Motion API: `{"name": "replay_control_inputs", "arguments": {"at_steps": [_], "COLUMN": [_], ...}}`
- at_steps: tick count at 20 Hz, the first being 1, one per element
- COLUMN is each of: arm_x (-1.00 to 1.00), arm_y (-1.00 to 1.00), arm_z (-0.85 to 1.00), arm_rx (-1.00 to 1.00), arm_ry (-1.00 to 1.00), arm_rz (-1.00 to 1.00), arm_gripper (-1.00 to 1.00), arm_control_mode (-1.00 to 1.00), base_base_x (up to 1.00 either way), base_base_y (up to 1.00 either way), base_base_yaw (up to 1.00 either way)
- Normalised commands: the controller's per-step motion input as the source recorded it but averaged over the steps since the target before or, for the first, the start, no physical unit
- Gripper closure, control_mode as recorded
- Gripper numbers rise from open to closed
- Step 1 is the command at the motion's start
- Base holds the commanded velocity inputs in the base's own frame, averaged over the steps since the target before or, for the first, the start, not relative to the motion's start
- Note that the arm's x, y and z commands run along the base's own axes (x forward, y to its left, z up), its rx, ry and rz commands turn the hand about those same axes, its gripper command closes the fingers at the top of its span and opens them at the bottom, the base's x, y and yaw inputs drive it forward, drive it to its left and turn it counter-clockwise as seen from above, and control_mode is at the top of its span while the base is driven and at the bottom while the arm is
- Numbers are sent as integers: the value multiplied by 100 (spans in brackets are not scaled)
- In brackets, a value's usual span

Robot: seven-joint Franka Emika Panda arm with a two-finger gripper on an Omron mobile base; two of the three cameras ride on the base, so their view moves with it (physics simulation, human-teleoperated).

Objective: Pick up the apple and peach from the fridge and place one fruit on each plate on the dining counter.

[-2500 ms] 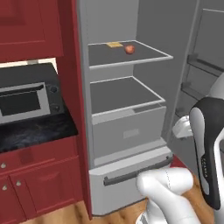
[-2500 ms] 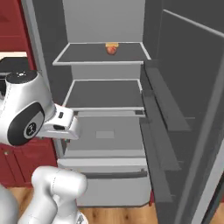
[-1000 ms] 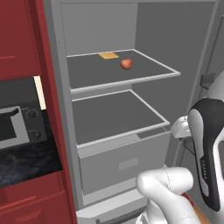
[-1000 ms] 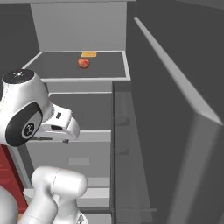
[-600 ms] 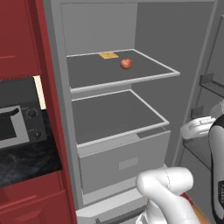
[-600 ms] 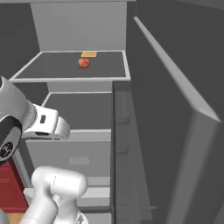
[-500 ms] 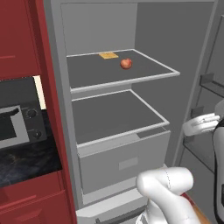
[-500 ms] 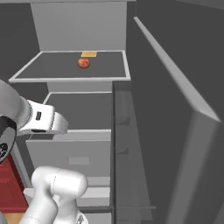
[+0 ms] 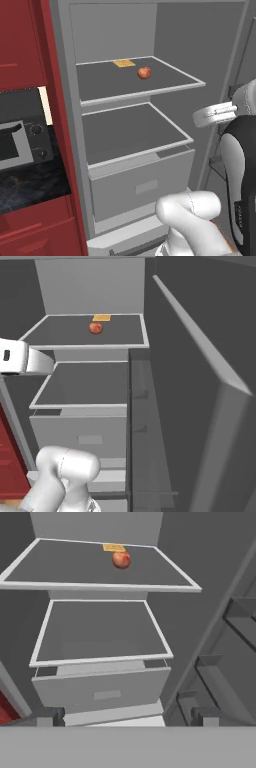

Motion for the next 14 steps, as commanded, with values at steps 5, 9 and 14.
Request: {"name": "replay_control_inputs", "arguments": {"at_steps": [5, 9, 14], "arm_x": [66, 100, 98], "arm_y": [3, -19, 4], "arm_z": [19, -8, -2], "arm_rx": [2, 7, 3], "arm_ry": [3, 27, 21], "arm_rz": [-4, 0, 6], "arm_gripper": [-100, -100, -100], "arm_control_mode": [-100, -100, -100], "base_base_x": [0, 0, 0], "base_base_y": [0, 0, 0], "base_base_yaw": [0, 0, 0]}}
